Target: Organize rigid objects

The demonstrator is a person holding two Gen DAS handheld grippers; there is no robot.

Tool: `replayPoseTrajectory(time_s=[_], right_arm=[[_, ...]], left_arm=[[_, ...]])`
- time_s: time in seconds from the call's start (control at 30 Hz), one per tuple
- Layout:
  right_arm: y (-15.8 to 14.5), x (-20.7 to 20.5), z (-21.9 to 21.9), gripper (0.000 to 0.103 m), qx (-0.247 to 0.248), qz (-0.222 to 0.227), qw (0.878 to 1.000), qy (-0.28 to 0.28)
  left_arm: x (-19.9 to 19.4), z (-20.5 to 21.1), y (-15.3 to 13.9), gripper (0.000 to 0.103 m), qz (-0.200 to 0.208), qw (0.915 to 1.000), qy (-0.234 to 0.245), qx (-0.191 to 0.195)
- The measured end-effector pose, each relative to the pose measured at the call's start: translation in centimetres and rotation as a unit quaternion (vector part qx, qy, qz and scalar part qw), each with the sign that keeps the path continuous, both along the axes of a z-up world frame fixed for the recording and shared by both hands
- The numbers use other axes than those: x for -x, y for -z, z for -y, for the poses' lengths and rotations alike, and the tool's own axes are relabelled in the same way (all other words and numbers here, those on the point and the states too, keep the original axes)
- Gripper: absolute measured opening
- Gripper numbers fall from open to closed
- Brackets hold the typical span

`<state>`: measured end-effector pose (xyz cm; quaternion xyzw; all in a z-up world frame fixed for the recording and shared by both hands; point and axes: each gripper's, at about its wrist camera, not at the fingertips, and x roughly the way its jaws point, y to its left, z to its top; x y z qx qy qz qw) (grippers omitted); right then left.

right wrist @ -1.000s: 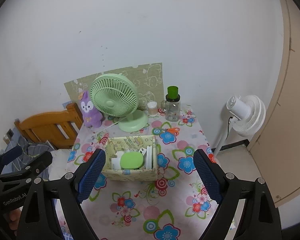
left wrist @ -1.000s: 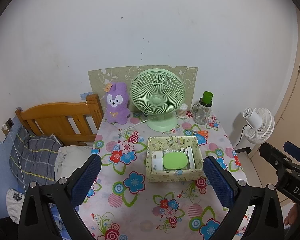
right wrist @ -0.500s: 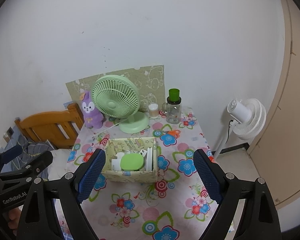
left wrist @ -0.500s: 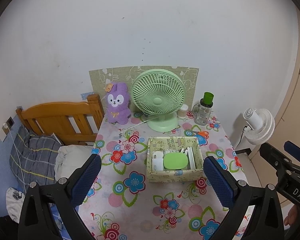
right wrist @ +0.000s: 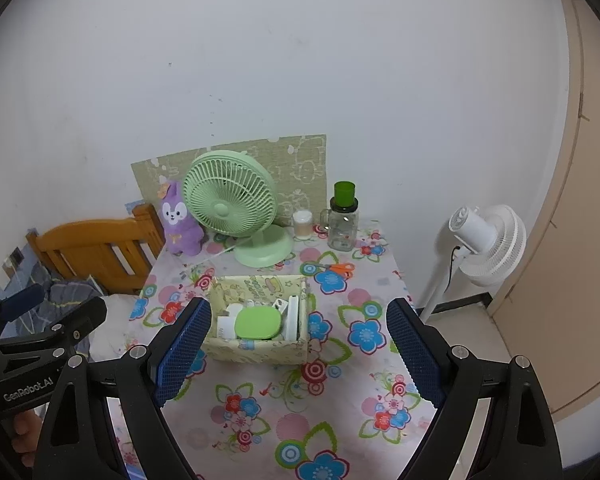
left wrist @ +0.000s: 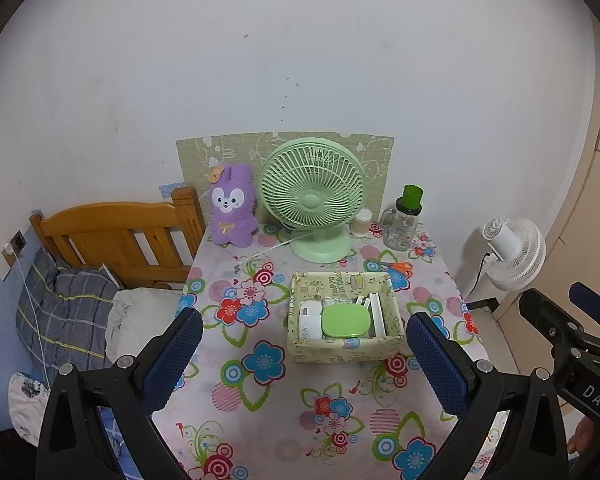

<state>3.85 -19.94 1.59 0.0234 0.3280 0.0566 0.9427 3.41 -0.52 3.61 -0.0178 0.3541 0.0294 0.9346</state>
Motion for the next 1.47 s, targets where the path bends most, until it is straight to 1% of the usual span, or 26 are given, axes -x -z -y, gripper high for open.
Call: replayPoseTrajectory(time_s=[0.87,1.13,1.47], right_arm=[[0.2,0.5,0.1,0.091,-0.003,0.001,1.0,0.008],[0.5,0.0,-0.2,0.091,-0.005,-0.006,1.0,0.005],[1.2,-0.8,-1.1,0.091,-0.011,-0.026,1.0,0.012]], left_arm=[[0.0,0.2,0.0,0.103,0.001,1.0,0.004,-0.002],[-0.4,-0.3,0.4,0.103,-0.008,1.0,0.0,0.002],[-1.0,-1.3,1.4,0.103,-0.024,0.9997,0.005,0.009]])
